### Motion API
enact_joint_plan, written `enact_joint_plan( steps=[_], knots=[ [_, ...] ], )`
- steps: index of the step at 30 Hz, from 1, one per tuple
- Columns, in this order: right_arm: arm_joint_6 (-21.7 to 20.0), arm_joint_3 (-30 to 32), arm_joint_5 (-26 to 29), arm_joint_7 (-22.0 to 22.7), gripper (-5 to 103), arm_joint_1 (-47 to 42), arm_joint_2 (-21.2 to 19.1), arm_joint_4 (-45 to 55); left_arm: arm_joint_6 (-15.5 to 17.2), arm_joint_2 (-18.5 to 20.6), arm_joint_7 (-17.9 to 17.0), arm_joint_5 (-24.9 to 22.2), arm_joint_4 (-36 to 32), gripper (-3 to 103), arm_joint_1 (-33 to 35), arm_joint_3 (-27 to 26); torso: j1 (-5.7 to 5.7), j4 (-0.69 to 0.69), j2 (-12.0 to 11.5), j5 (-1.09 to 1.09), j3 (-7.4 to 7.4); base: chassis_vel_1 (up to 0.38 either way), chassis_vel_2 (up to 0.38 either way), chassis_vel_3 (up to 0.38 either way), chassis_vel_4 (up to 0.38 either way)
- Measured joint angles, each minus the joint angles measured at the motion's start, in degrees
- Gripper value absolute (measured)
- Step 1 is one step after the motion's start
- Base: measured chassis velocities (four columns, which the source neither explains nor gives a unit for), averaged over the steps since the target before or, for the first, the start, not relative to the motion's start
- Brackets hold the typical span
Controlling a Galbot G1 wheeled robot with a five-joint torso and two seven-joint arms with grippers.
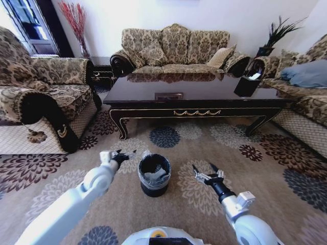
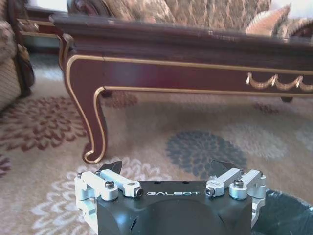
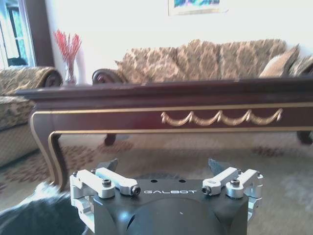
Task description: Move to the front of the table and pick up the trash from the floor, then place it into the trash bin.
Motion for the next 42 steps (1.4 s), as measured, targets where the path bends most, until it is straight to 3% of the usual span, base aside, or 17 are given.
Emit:
enact_joint_plan(
  steps=[2, 4, 10, 14, 23, 27, 42],
  knots=[
    [1.2, 1.15, -2.15, -0.32, 100, -0.74, 2.09, -0.39, -1.19, -0.81, 0.83, 2.08, -1.52, 100, 1.82, -1.27, 0.0, -0.01, 0.0, -0.03, 0.0, 0.0, 0.0, 0.0, 0.0],
    [3.44, 2.11, -6.3, -1.06, 100, -1.54, 4.45, -1.28, -2.74, -0.88, 1.94, 5.1, -3.23, 100, 3.16, -2.15, 0.0, -0.11, 0.0, -0.02, 0.0, 0.0, 0.0, 0.0, 0.0],
    [6.31, 2.57, -11.75, -2.33, 100, -1.33, 8.07, -3.33, -5.2, -1.24, 4.23, 9.66, -6.53, 100, 9.96, -6.87, 0.0, -0.01, 0.0, 0.0, 0.0, 0.0, 0.0, 0.0, 0.0],
    [10.51, 4.73, -16.3, -4.68, 100, 1.1, 12.68, -8.03, -9.88, -5.05, 10.59, 17.44, -6.58, 100, 20.1, -15.27, 0.0, -0.05, 0.0, 0.01, 0.0, 0.0, 0.0, 0.0, 0.0],
    [11.42, 5.84, -14.96, -4.78, 100, 3.55, 13.55, -10.67, -17.76, -11.67, 17.95, 23.58, -6.35, 100, 31.41, -23.17, 0.0, -0.01, 0.0, 0.0, 0.0, 0.0, 0.0, 0.0, 0.0],
    [12.03, 6.66, -15.24, -4.99, 100, 3.32, 13.88, -10.92, -19.13, -13.11, 18.21, 23.6, -6.73, 100, 32.38, -24.31, 0.0, -0.06, 0.0, -0.01, 0.01, 0.0, 0.0, 0.0, 0.0],
    [12.45, 6.29, -15.49, -5.92, 100, 3.57, 13.96, -11.08, -21.86, -13.75, 17.48, 23.77, -6.38, 100, 35.56, -25.32, 0.0, -0.03, 0.0, 0.0, 0.01, 0.0, 0.0, 0.0, 0.0]
  ],
)
